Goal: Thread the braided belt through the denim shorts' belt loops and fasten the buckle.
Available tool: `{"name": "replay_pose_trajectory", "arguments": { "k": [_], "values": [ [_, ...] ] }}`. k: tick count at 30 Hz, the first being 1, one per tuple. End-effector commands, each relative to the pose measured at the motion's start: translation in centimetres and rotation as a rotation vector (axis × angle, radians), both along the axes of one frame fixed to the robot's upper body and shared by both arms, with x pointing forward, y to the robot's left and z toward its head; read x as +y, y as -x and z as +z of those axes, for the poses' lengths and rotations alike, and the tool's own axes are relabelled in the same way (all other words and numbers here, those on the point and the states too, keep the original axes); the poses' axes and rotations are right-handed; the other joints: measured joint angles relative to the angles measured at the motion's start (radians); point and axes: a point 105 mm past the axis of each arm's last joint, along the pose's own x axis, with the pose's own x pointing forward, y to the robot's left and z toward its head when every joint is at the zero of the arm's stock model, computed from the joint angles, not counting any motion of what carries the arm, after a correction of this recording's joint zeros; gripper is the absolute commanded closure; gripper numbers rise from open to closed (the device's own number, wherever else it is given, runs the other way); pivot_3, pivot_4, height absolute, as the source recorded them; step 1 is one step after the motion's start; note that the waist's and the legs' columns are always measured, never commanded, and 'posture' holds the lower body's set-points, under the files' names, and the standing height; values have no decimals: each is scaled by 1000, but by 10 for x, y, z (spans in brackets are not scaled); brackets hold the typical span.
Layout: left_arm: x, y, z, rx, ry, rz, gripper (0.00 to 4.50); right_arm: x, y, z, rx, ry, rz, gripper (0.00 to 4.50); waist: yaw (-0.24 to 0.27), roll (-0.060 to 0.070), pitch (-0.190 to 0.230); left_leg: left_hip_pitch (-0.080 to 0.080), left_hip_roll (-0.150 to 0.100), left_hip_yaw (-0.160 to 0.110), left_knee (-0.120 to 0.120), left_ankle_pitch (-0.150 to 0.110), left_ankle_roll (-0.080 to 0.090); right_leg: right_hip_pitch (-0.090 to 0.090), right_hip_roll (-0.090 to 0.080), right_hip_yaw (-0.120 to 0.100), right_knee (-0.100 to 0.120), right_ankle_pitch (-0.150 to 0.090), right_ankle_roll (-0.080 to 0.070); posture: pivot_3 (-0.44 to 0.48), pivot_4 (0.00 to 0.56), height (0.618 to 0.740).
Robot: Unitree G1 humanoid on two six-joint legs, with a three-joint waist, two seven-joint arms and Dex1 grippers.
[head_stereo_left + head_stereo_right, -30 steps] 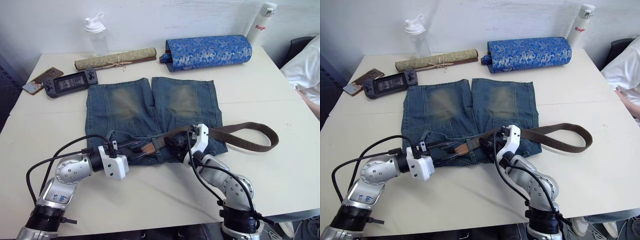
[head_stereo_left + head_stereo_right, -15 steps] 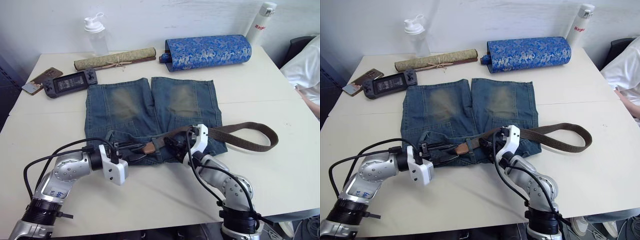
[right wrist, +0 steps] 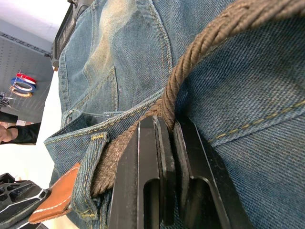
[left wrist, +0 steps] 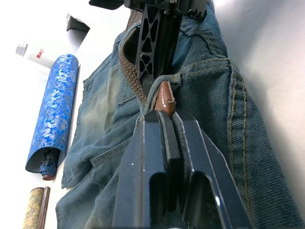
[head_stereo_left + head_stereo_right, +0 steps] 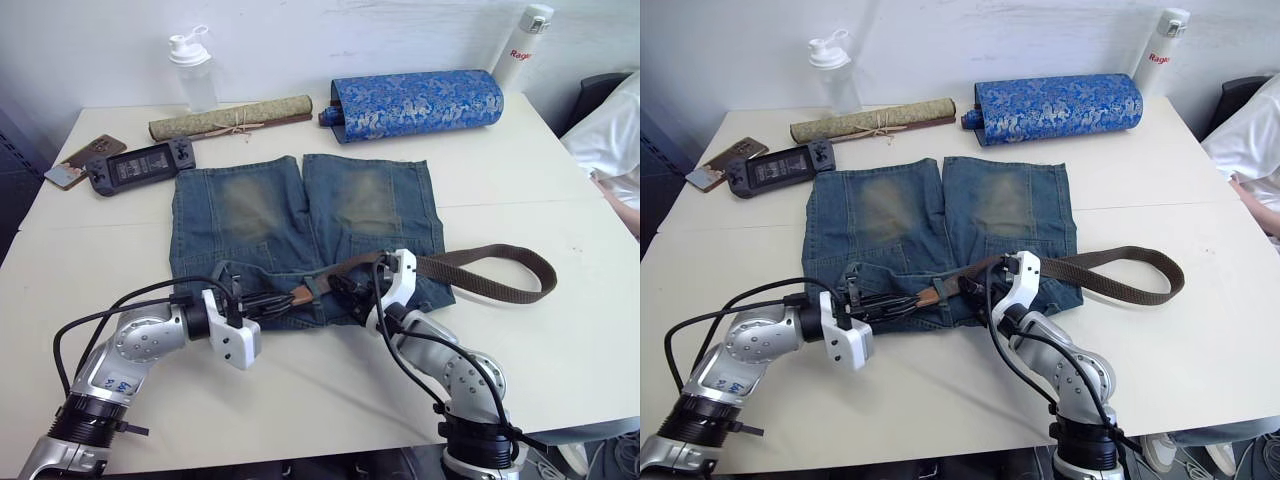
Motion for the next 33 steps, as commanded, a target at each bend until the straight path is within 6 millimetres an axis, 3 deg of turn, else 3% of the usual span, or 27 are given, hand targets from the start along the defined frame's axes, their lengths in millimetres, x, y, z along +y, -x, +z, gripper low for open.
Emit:
{"name": "replay_pose_trajectory", "arguments": {
  "k": [1, 5, 9, 13, 20, 25, 29, 33],
  "values": [
    [-7, 3, 5, -31, -2, -33, 4456, 12, 7, -3, 11, 2, 52, 4500, 0, 0, 0, 0, 0, 0, 0, 0, 0, 0, 0, 0, 0, 0, 0, 0, 150, 717],
    [-7, 1, 5, -38, -4, -22, 4456, 7, 6, 0, 6, 13, 33, 4500, 1, 0, 0, 0, 0, 0, 0, 0, 0, 0, 0, 0, 0, 0, 0, 0, 150, 717],
    [-8, -1, 3, -41, 3, -13, 4500, -9, 9, 18, -26, -69, -17, 3126, 1, 0, 0, 0, 0, 0, 0, 0, 0, 0, 0, 0, 0, 0, 0, 0, 150, 717],
    [-10, -2, 2, -34, 21, -3, 4500, -29, 23, 38, -123, -20, -15, 1164, 4, 0, 0, -1, 0, -1, 0, 0, 1, 0, -1, 0, 0, 0, 0, 0, 150, 717],
    [-15, -4, 0, -22, 53, -2, 4500, -72, 45, 59, -412, 448, 12, 1164, 5, 1, 1, -1, -1, -1, 1, -3, 5, 1, -2, 0, -5, 1, 1, 0, 150, 717],
    [-21, -3, -1, -18, 67, -14, 4500, -107, 40, 26, -378, 854, -1, 1164, 7, 1, 1, 0, -1, 0, 1, -3, 5, 1, -2, -2, -6, 1, 1, 0, 150, 717],
    [-23, -3, -2, -20, 70, -19, 4500, -122, 34, -3, -280, 943, -37, 1164, 9, 1, 1, 0, -1, 1, 2, -1, 1, 1, -1, -2, -6, 1, 1, 0, 150, 717],
    [-24, -3, -1, -22, 73, -20, 4500, -123, 28, -17, -219, 918, -71, 1164, 9, 1, 1, 0, -1, 1, 2, -1, 2, 2, -2, -3, -6, 1, 2, 0, 150, 717]
  ]
}}
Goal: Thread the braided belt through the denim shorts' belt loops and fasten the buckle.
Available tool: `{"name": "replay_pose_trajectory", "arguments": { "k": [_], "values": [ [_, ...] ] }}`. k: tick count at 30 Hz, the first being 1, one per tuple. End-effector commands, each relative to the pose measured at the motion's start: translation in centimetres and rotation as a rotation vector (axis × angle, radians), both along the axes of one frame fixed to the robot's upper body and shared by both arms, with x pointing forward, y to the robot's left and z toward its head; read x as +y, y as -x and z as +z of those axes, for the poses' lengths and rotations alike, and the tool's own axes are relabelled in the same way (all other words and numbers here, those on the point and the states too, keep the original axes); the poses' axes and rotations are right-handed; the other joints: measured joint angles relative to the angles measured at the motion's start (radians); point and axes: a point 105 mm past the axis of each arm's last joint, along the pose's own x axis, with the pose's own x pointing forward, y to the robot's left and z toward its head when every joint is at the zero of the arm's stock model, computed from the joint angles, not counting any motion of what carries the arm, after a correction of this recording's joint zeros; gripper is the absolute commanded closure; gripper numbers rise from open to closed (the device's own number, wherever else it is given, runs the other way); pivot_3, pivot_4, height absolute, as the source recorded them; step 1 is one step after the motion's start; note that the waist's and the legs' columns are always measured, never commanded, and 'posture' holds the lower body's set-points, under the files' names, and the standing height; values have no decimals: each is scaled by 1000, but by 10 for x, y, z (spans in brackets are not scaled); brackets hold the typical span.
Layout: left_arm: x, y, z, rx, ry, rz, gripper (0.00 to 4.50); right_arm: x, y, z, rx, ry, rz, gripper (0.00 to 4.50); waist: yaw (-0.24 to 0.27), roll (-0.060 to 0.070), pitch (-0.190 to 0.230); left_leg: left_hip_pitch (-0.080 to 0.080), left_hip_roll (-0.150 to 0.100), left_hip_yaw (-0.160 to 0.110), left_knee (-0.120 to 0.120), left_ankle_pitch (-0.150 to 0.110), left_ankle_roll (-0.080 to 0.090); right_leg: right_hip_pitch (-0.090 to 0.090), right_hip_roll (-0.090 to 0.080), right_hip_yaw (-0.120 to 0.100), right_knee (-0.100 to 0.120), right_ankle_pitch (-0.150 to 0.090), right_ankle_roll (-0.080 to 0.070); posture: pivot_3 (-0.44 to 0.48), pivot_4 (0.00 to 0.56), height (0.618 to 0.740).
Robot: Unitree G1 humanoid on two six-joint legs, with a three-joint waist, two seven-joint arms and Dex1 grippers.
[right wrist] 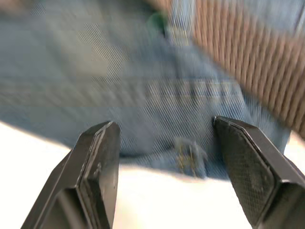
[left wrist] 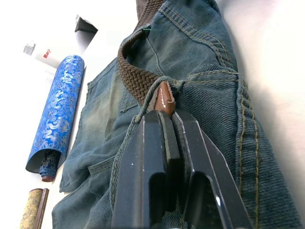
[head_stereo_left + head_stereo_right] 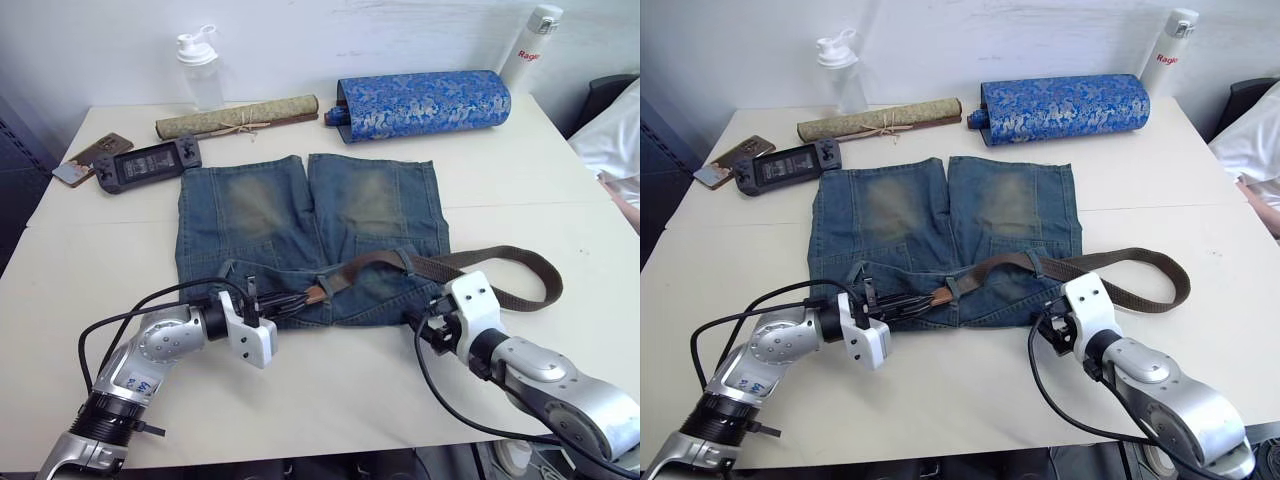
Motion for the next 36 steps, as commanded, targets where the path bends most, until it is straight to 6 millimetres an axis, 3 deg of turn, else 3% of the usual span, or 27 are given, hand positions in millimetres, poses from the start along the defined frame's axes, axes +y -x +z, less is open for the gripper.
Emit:
{"name": "replay_pose_trajectory", "arguments": {
  "k": [1, 3, 5, 9, 15, 23, 31, 36],
  "values": [
    [-4, 1, 5, -23, 19, -13, 4500, -3, -6, -7, 10, 0, -43, 1383, 0, 0, 0, 0, 0, 0, 0, 0, 0, 0, 0, 0, 0, 0, 0, 0, 150, 717],
    [-4, 2, 5, -24, 20, -12, 4500, -3, -7, -10, 14, -7, -55, 1868, 0, -1, 0, 0, 0, 0, 0, 0, 0, 0, 0, 0, 0, 0, 0, 0, 150, 717],
    [-3, 2, 5, -24, 19, -11, 4500, -1, -6, -12, 21, -12, -43, 3047, 1, -1, 0, 1, 0, 0, 0, 0, 0, 0, 0, 0, 0, 0, 0, 0, 150, 717],
    [-2, 2, 5, -28, 19, -5, 4500, -3, -2, -16, 43, 12, -30, 4445, 2, -1, -1, 0, 0, 0, 0, 0, 0, 0, 0, 0, 0, 0, 0, 0, 150, 717],
    [-2, 0, 6, -33, 26, 1, 4500, -21, -9, -11, 9, 66, -91, 4445, 9, -2, -1, 1, 0, -1, 1, 0, 1, 1, 0, 0, 0, 0, 0, 0, 150, 717],
    [0, 3, 15, -62, 33, 7, 4500, -65, -20, 14, -77, 191, -186, 4445, 36, -2, -1, 0, -2, 0, 2, 0, 2, 1, -2, 0, 0, 1, 1, 0, 150, 717],
    [11, 13, 15, -88, -19, -4, 4500, -110, -27, 20, -53, 275, -314, 4445, 46, -1, -1, 0, -1, 0, 2, 0, 2, 1, -2, 0, 0, 1, 2, 0, 150, 717],
    [5, 16, 17, -94, -16, -34, 4500, -106, -32, 23, -60, 268, -288, 4445, 45, -1, -1, 0, -1, 0, 1, 0, 3, 1, -2, 0, 0, 1, 2, 0, 150, 717]
  ]
}}
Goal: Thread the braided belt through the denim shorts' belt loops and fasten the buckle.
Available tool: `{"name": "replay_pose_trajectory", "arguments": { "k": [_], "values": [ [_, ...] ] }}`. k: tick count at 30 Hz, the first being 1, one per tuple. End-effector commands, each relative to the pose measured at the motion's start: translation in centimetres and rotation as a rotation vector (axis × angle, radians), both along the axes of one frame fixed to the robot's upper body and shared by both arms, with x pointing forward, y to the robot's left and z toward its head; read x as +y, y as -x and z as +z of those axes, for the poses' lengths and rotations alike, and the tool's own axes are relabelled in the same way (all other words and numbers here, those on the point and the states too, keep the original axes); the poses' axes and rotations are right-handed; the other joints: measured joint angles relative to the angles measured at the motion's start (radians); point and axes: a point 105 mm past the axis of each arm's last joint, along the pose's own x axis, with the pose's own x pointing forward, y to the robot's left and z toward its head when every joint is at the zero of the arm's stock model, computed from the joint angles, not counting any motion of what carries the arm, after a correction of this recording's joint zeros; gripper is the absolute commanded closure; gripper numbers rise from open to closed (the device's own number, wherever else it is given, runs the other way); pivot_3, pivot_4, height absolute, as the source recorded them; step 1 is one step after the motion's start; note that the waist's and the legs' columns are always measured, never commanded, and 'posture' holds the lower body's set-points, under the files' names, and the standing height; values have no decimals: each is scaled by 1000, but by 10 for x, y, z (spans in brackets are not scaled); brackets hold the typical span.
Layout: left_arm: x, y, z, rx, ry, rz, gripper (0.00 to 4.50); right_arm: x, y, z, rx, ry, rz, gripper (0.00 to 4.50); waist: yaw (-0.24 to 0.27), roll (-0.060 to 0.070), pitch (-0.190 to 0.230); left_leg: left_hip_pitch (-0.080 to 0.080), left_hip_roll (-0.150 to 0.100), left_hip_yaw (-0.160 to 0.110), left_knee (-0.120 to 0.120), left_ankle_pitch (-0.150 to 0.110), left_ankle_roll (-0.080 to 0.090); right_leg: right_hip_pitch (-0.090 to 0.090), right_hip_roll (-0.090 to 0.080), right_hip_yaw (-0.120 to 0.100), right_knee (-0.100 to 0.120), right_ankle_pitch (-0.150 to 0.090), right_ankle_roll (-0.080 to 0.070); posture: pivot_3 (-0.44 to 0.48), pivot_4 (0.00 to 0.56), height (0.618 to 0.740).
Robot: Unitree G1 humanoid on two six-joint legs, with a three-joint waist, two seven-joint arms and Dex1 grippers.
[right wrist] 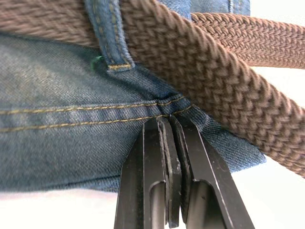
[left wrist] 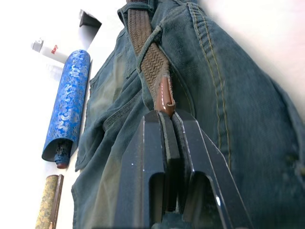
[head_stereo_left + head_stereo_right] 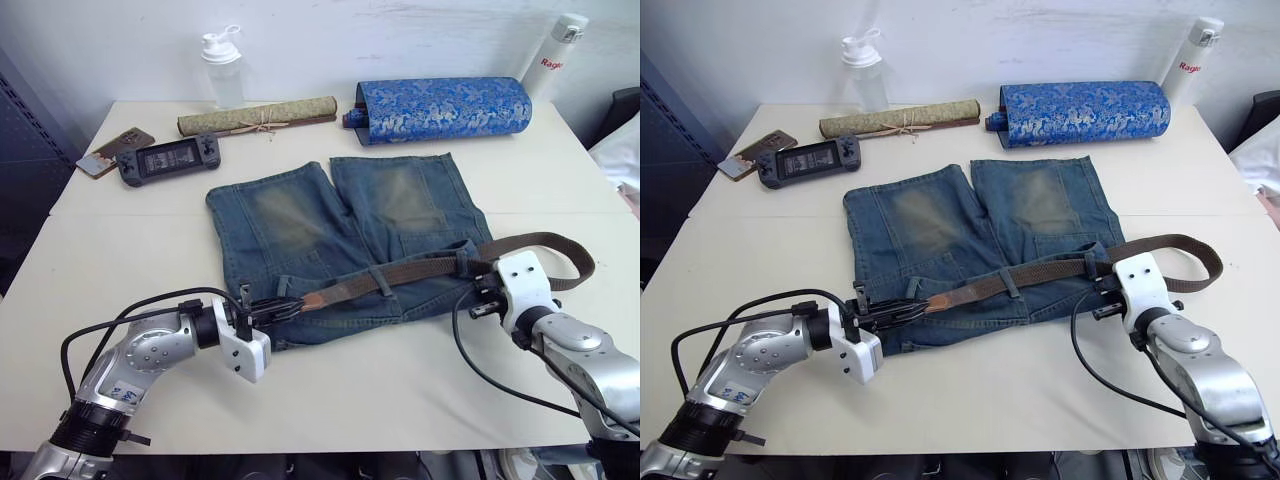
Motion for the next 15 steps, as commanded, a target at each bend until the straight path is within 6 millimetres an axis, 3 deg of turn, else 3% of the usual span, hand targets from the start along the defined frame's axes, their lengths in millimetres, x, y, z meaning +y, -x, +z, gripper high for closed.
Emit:
{"name": "replay_pose_trajectory", "arguments": {
  "k": [1, 9, 12, 15],
  "values": [
    [-2, 2, 10, -38, 17, -22, 4500, -14, -1, 13, -37, 36, -42, 4445, -2, 0, 0, 0, 0, 0, 0, 0, 0, 0, 0, 0, 0, 0, 0, 0, 150, 717],
    [0, 4, 9, -38, 5, -33, 4500, -32, 2, 9, -23, 85, -98, 4445, 0, 0, 0, 0, 0, 0, 0, 0, 0, 0, 1, 0, 0, 0, 0, 0, 150, 717],
    [0, 4, 9, -38, 4, -36, 4500, -28, 0, 10, -31, 82, -72, 4445, 0, 0, 0, 0, 0, 0, 0, 0, 0, 0, 1, 0, 0, 0, 0, 0, 150, 717],
    [-1, 4, 10, -41, 8, -39, 4500, -15, 1, 14, -43, -31, -41, 4445, 0, 0, 0, 0, 0, 0, 0, 0, 0, 0, 1, 0, 0, 0, 0, 0, 150, 717]
  ]
}}
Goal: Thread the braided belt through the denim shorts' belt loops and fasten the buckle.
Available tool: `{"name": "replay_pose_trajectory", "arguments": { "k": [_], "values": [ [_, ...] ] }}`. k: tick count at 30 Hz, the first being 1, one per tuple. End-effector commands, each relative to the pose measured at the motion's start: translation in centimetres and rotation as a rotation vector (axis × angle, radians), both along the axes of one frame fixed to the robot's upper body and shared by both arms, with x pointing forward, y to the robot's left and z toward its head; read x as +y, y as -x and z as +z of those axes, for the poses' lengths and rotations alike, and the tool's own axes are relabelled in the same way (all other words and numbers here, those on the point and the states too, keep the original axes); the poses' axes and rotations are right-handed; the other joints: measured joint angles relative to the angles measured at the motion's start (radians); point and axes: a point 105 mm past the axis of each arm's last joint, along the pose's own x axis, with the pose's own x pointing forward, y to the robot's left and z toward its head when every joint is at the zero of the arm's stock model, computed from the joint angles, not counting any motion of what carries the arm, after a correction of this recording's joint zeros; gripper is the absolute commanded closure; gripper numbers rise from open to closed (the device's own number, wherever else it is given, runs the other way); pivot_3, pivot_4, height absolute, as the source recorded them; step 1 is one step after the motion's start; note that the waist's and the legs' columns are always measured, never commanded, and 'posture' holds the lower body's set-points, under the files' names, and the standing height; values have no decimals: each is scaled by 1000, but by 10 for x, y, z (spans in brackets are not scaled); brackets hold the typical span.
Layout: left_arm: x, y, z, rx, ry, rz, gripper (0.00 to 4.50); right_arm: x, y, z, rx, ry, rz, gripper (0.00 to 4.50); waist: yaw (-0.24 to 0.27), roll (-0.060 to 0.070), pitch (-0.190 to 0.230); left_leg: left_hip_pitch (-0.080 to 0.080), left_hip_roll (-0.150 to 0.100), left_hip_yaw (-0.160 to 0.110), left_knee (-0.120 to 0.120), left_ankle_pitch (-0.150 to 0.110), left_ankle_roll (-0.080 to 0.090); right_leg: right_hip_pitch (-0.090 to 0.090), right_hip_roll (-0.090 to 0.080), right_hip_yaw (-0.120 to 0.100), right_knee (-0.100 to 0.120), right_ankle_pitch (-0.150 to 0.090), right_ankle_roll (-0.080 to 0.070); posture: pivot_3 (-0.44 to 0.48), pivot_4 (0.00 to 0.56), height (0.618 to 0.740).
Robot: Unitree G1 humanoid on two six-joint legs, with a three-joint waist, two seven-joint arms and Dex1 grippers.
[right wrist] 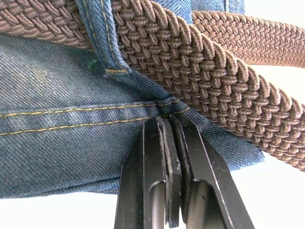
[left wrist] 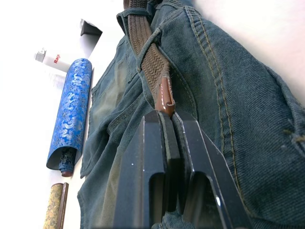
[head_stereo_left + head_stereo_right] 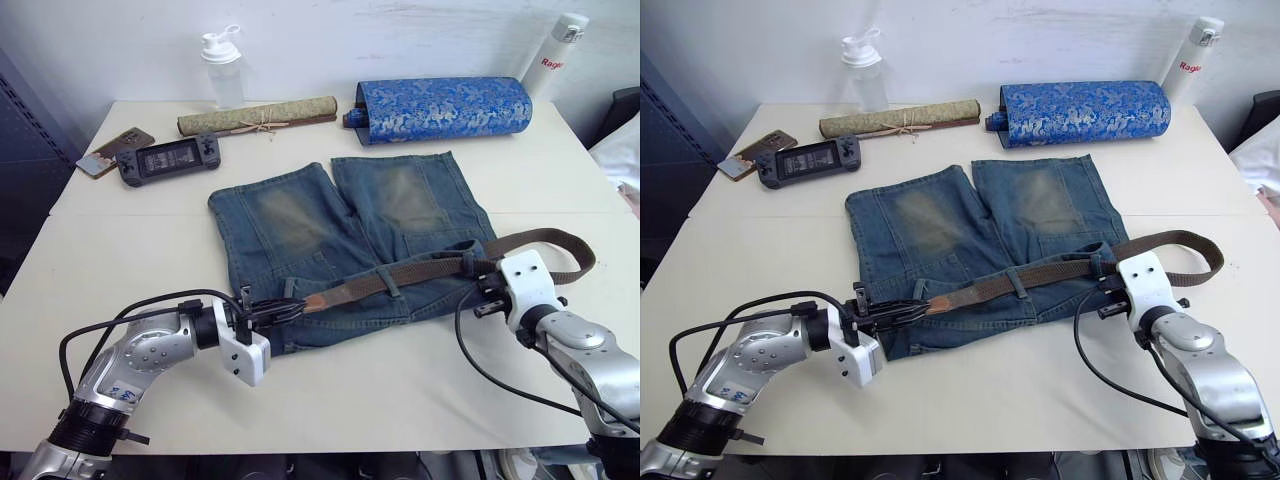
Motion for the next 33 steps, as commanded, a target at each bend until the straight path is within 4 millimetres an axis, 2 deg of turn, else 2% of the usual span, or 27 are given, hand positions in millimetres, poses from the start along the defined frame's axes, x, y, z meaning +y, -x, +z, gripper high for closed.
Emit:
{"name": "replay_pose_trajectory", "arguments": {
  "k": [1, 4, 5, 6, 8, 10, 13, 15, 18, 19, 21, 22, 27, 29, 33],
  "values": [
    [-1, 2, 9, -28, 22, -19, 4500, -5, 3, 17, -44, -75, -23, 4445, 0, 0, 0, 0, 0, 0, 0, 0, 0, 0, 0, 0, 0, 0, 0, 0, 150, 717],
    [-1, 2, 11, -32, 26, -17, 4500, -6, 8, 35, -93, -166, -32, 4445, -1, 1, 0, 0, 0, 0, 0, 0, 0, 0, 0, 0, 0, 0, 0, 0, 150, 717],
    [-1, 2, 11, -34, 28, -17, 4500, -7, 10, 40, -106, -200, -40, 3769, -2, 1, 0, 0, 0, 0, 0, 0, 0, 0, 0, 0, 0, 0, 0, 0, 150, 717],
    [-1, 2, 11, -35, 29, -17, 4500, -7, 11, 43, -112, -220, -44, 3499, -2, 1, 0, 0, 0, 0, 0, 0, 0, 0, 1, 0, 0, 0, 0, 0, 150, 717],
    [-1, 3, 11, -36, 27, -19, 4500, -1, 17, 50, -94, -274, -6, 2429, -3, 1, 0, 0, 1, 0, 0, 0, 0, 0, 1, 0, 1, 0, 0, 0, 150, 717],
    [-1, 3, 11, -35, 26, -21, 4500, 0, 22, 59, -95, -320, 10, 1551, -4, 1, 0, 0, 1, 0, -1, -1, 1, 0, 1, 0, 0, 0, 0, 0, 150, 717],
    [0, 3, 13, -38, 28, -21, 4500, 12, 34, 82, -78, -460, 110, 55, -4, 1, 1, 0, 1, 0, -1, -1, 1, -1, 0, 1, 0, 0, 0, 0, 150, 717],
    [0, 3, 14, -41, 30, -21, 4500, 29, 42, 91, -34, -575, 224, 55, -9, 2, 1, 0, 1, 0, -1, -2, 4, -1, 0, 1, 0, 0, 0, 0, 150, 717],
    [1, 2, 18, -53, 35, -21, 4500, 91, 61, 93, 30, -840, 550, 55, -18, 1, 1, 0, 2, -4, -1, -3, 4, 1, 1, 3, 0, 0, -1, 0, 150, 717],
    [1, 2, 20, -58, 39, -22, 4500, 106, 63, 93, 38, -976, 556, 55, -21, 1, 1, 0, 3, -5, -2, -3, 4, 1, 1, 3, 0, -1, -2, 0, 150, 717],
    [1, 2, 23, -70, 44, -26, 4500, 131, 71, 80, 158, -1199, 499, 55, -22, 1, 1, -1, 2, -6, -3, -2, 3, 1, 1, 1, 3, -1, -3, 0, 150, 717],
    [1, 2, 24, -74, 45, -27, 4500, 140, 74, 76, 189, -1235, 488, 55, -26, 1, 1, -2, 2, -6, -3, -2, 3, 1, 1, 1, 3, -1, -3, 0, 150, 717],
    [3, 5, 31, -110, 63, -41, 4500, 188, 71, 64, 282, -1599, 290, 55, -34, 1, 0, 0, 1, 1, 0, -2, 5, 0, 1, 1, 2, 0, 0, 0, 150, 717],
    [3, 5, 33, -115, 71, -43, 4500, 198, 68, 64, 312, -1685, 226, 55, -35, 1, 0, 0, 1, 1, -1, -2, 4, -1, 1, 2, 3, 0, 1, 0, 150, 717],
    [5, 8, 36, -133, 80, -43, 4500, 207, 60, 49, 401, -1720, 123, 55, -35, 1, 0, -1, 1, 0, -1, 0, 0, -1, 1, 3, 3, 0, 0, 0, 150, 717]
  ]
}}
